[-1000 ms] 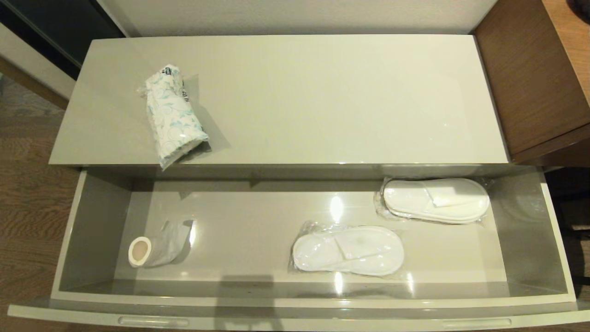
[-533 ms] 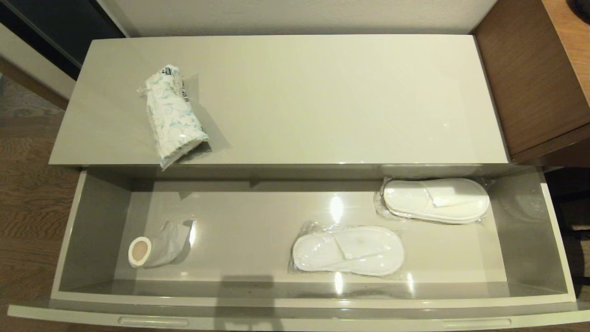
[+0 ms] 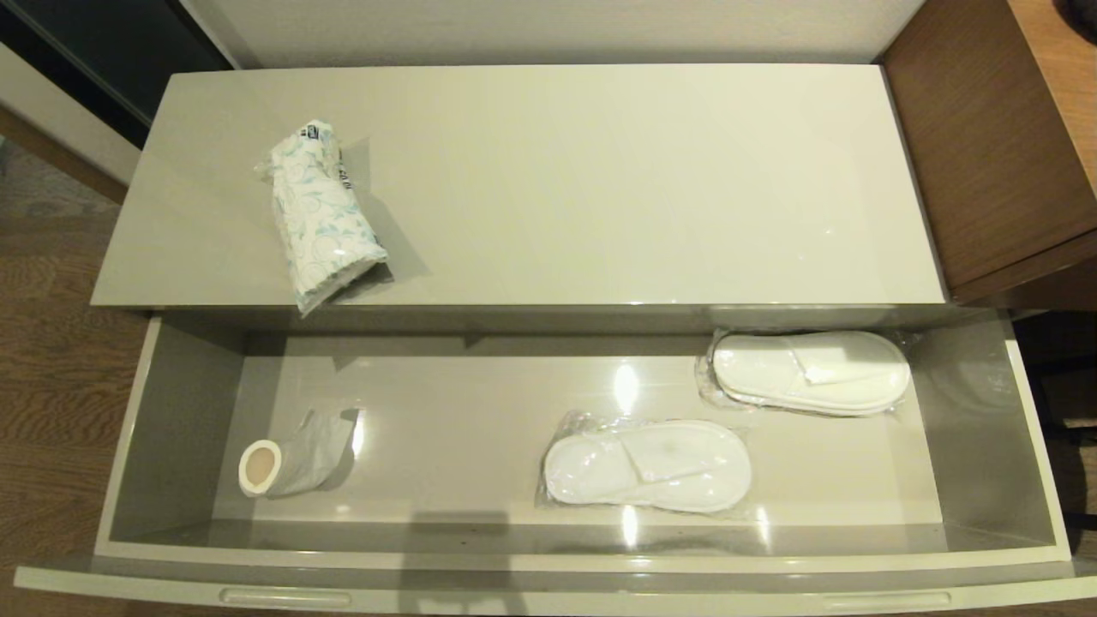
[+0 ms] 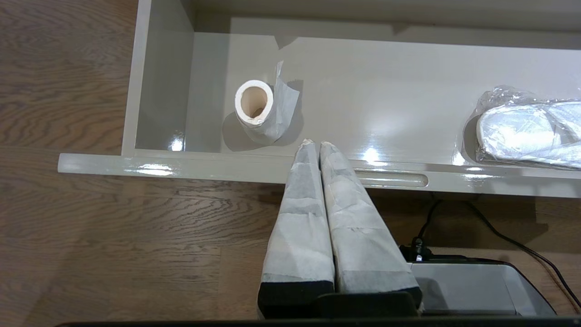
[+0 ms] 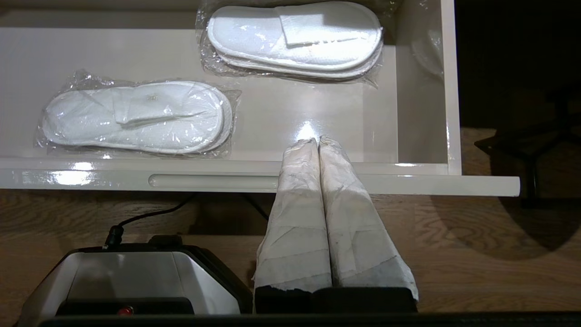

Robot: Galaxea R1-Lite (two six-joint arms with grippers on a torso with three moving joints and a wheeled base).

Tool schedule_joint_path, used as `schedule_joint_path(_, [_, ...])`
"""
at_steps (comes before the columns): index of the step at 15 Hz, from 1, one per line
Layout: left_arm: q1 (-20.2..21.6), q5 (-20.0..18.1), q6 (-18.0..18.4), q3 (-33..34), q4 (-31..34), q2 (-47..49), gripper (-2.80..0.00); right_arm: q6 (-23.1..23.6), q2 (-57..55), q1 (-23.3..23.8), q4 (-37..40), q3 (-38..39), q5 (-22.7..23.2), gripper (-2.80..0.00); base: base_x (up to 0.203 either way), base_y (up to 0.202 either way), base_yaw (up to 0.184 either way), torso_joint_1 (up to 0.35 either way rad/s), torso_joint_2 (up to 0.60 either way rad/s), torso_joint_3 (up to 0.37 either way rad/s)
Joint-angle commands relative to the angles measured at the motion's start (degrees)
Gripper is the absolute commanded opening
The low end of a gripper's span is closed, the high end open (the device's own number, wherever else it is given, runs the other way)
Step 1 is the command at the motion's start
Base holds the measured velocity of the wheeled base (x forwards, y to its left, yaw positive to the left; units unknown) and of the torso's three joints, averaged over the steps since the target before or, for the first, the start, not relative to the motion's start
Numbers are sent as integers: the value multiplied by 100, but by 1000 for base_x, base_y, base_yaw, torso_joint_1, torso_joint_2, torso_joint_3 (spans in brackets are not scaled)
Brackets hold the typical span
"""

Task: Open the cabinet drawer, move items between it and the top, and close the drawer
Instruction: Close the drawer

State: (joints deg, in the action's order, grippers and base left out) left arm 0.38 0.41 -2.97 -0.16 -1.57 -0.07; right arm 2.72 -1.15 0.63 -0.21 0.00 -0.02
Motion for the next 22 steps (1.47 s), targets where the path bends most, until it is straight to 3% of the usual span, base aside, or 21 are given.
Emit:
schedule_joint_path(1, [5,22,24,-51,32,20,-280,-13,-7,-1,6,-33,-6,-280,0,0,0,0,0,0])
schedule_joint_path(3, [1,52,46,-769,389,47,-280,-27,-4,0,295,-753,5,-280,0,0,0,0,0,0])
schedule_joint_path(4, [0,36,19,-1396,836,67,-280,-18,-5,-1,902,-1479,76,-280,0,0,0,0,0,0])
schedule_joint_path(7, [-2,-127,-54,-2817,2709,167,-280,-13,-72,-1,2573,-3813,437,-280,0,0,0,0,0,0])
schedule_joint_path(9, [-2,-240,-149,-3550,3918,325,-280,-196,-355,12,3220,-4806,510,-280,0,0,0,0,0,0])
schedule_joint_path(10, [7,-332,-304,-4048,4481,576,-280,-637,-686,31,3386,-5335,480,-280,0,0,0,0,0,0])
schedule_joint_path(12, [72,-517,-694,-5115,6231,1373,-280,-1545,-1866,67,4204,-6536,462,-280,0,0,0,0,0,0])
schedule_joint_path(14, [118,-640,-893,-5366,7486,1711,-280,-2166,-2691,103,5194,-7432,523,-280,0,0,0,0,0,0])
schedule_joint_path(16, [130,-627,-806,-4733,7611,1757,-280,-2397,-2827,169,5787,-7451,576,-280,0,0,0,0,0,0])
schedule_joint_path(17, [133,-611,-707,-4377,7626,1784,-280,-2477,-2818,228,6022,-7106,594,-280,0,0,0,0,0,0])
schedule_joint_path(20, [138,-595,-292,-3579,7759,2055,-280,-2505,-2782,404,6566,-5380,636,-280,0,0,0,0,0,0])
schedule_joint_path(22, [138,-569,-272,-3191,7628,2059,-280,-2375,-2726,456,6748,-4537,656,-280,0,0,0,0,0,0])
